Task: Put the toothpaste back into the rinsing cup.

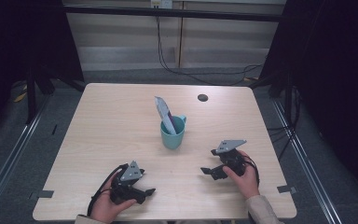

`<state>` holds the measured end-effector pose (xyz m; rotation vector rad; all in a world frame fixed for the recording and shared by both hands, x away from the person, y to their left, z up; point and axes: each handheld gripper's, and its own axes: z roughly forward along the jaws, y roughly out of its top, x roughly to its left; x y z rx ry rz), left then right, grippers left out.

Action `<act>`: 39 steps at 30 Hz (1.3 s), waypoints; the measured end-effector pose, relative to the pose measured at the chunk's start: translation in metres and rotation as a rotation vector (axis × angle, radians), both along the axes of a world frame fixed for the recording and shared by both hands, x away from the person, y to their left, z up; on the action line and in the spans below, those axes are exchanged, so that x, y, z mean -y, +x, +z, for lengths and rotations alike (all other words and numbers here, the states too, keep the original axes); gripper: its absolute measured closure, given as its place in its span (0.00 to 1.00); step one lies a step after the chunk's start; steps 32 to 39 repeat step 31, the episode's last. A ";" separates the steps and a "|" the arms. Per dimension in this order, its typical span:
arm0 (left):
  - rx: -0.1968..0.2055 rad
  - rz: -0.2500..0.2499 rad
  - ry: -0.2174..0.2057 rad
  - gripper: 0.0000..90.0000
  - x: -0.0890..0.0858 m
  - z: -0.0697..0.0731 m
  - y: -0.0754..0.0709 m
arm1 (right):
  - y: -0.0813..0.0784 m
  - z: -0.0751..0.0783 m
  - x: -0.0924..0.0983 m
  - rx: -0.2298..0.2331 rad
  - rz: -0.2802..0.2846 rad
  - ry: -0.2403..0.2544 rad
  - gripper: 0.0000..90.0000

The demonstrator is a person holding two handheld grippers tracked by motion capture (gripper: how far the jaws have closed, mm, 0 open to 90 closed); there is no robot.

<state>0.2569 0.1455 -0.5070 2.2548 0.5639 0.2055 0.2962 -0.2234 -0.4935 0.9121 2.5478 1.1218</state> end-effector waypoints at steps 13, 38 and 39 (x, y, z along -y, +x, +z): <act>0.000 0.000 0.000 0.22 0.000 0.000 0.000 | -0.005 -0.011 0.004 -0.009 0.005 -0.027 0.16; -0.002 0.002 0.002 0.22 0.000 0.000 0.000 | -0.010 -0.018 0.005 0.020 -0.004 -0.013 0.15; -0.002 0.002 0.002 0.22 0.000 0.000 0.000 | -0.010 -0.018 0.005 0.020 -0.004 -0.013 0.15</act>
